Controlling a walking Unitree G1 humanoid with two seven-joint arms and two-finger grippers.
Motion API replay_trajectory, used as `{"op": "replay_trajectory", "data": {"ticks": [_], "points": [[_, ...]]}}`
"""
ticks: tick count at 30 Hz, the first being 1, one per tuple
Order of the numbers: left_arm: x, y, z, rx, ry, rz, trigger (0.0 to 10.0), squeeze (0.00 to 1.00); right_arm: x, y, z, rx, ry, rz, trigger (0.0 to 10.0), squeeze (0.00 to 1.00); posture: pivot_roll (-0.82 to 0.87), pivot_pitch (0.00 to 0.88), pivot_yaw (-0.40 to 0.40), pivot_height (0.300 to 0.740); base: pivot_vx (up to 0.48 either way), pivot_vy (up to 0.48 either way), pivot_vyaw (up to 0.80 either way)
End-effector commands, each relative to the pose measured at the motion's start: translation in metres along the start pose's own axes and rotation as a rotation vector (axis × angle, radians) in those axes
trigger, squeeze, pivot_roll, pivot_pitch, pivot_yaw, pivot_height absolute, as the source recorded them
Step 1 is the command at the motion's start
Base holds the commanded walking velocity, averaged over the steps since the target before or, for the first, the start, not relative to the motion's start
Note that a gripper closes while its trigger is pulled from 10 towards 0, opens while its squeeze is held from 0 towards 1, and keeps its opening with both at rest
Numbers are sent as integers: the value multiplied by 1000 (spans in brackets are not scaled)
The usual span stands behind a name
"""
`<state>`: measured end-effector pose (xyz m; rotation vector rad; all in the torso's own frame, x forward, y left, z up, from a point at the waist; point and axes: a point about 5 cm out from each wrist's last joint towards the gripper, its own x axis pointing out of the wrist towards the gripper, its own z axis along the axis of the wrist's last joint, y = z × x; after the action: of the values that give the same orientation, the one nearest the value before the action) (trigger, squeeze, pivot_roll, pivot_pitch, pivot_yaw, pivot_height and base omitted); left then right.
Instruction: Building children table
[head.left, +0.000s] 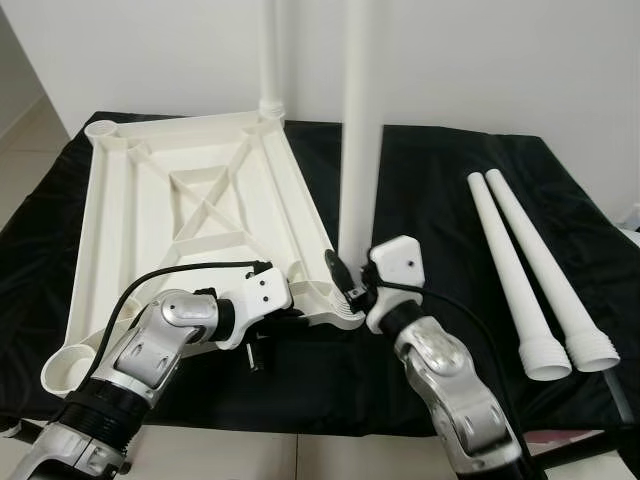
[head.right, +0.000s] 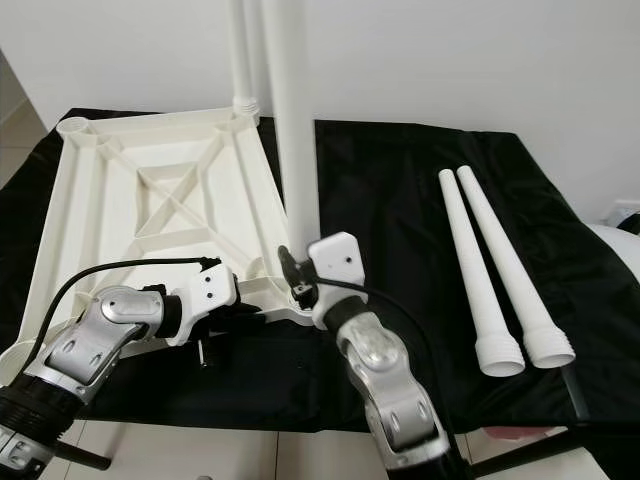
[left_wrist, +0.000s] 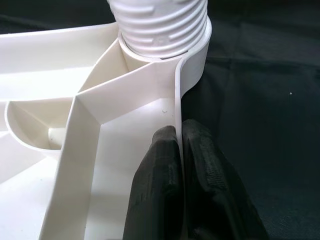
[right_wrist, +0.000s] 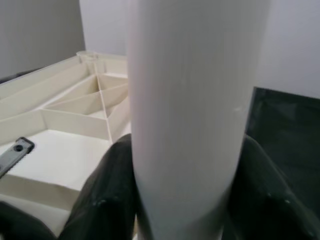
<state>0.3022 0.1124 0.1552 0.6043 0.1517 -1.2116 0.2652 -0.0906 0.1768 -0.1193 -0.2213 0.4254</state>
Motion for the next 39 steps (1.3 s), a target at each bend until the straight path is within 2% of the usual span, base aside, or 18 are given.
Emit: {"op": "replay_trajectory", "data": {"ticks": [1, 10, 15, 16, 17, 18, 20, 24, 29, 39], "points": [[-10, 17, 6, -3, -32, 145, 0, 0, -27, -9, -53, 17, 252, -20, 10000, 0, -13, 152, -19, 740, 0, 0, 0], [-10, 19, 6, -2, -29, 142, 0, 0, -31, -13, -58, 47, 225, -15, 10000, 0, -11, 160, -3, 740, 0, 0, 0], [-10, 21, 7, 0, -29, 141, 0, 0, -31, -12, -65, 64, 254, -12, 10000, 0, -7, 163, 3, 740, 0, 0, 0], [-10, 21, 8, 1, -28, 143, 0, 0, -28, -12, -68, 96, 291, -28, 10000, 0, 0, 164, 4, 740, 0, 0, 0], [-10, 21, 8, 1, -28, 143, 0, 0, -28, -12, -68, 96, 291, -28, 10000, 0, 0, 164, 4, 740, 0, 0, 0], [-11, 22, 8, 2, -26, 144, 0, 0, -25, -12, -71, 97, 337, -43, 10000, 0, 0, 165, 5, 740, 0, 0, 0], [-11, 22, 8, 2, -26, 144, 0, 0, -25, -12, -71, 97, 337, -43, 10000, 0, 0, 165, 5, 740, 0, 0, 0], [-11, 22, 8, 2, -24, 146, 0, 0, -14, -14, -67, 103, 413, -54, 10000, 0, -2, 166, 3, 740, 0, 0, 0], [-10, 22, 8, 0, -26, 147, 0, 0, -9, -14, -60, 115, 423, -33, 10000, 0, -3, 167, 2, 740, 0, 0, 0], [-9, 22, 8, -3, -29, 148, 0, 0, 1, -11, -60, 116, 464, -2, 10000, 0, -1, 167, 3, 740, 0, 0, 0]]}}
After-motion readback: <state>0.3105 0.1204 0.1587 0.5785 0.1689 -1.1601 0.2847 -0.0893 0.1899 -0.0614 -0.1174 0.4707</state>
